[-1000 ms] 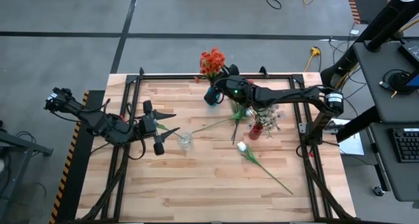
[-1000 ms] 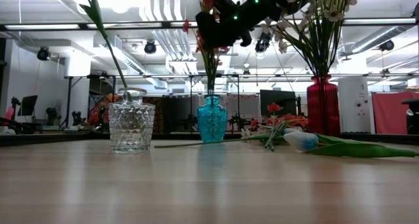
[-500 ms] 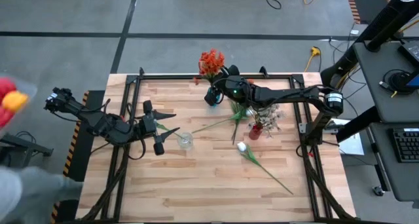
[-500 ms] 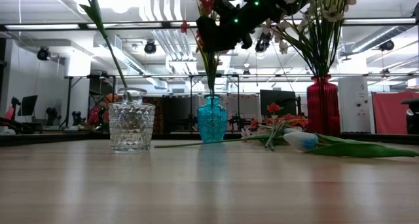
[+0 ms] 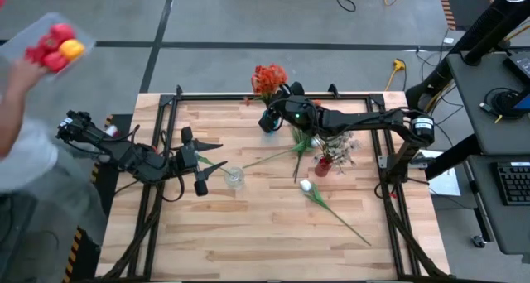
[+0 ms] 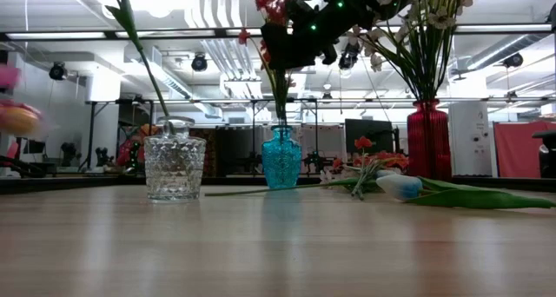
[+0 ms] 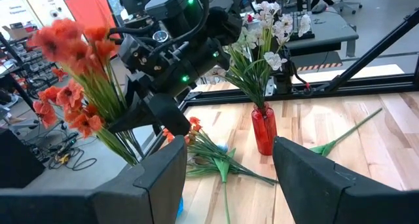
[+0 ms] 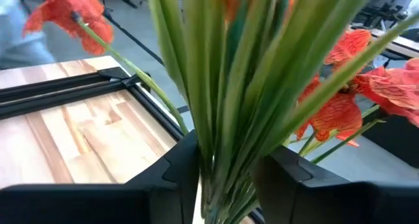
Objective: Sort flowers into vase by color
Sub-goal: Put the left orange flowers into the blue vase
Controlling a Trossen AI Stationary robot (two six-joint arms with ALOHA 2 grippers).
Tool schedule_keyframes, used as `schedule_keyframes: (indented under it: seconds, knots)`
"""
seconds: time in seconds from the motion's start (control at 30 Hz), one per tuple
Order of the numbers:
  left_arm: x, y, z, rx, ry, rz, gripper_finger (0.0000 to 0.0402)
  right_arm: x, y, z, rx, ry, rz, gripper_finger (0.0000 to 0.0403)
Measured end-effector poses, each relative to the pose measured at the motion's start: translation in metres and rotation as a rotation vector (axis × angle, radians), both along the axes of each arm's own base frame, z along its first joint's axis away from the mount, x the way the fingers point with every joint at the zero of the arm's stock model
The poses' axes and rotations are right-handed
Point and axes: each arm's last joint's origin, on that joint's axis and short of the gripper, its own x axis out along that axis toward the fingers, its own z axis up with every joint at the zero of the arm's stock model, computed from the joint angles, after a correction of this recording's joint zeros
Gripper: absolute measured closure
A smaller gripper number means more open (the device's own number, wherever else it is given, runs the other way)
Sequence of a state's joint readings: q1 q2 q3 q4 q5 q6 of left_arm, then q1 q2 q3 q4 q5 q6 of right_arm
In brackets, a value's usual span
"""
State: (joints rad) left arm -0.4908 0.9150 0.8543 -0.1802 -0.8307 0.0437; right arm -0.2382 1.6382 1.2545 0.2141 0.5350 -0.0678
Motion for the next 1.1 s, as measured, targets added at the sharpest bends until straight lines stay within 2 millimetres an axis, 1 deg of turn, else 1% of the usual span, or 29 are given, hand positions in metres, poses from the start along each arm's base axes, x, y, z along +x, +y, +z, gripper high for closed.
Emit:
schedule_keyframes:
  seconds: [0.33, 0.7, 0.9, 1.1]
  knots:
    - [0.000, 0.000, 0.000, 0.000, 0.000, 0.000, 0.0193, -0.003, 0.002, 0.004, 0.017, -0.008, -0.002, 0.0218]
    - [0.000, 0.000, 0.000, 0.000, 0.000, 0.000, 0.0193, -0.016, 0.009, 0.015, 0.069, 0.007, -0.022, 0.0147]
    - [0.000, 0.000, 0.000, 0.000, 0.000, 0.000, 0.0193, -0.017, 0.019, 0.033, 0.070, 0.005, 0.005, 0.0116]
    - [0.000, 0.000, 0.000, -0.001, 0.000, 0.001, 0.0193, -0.017, 0.032, 0.057, 0.075, 0.039, 0.038, 0.0104]
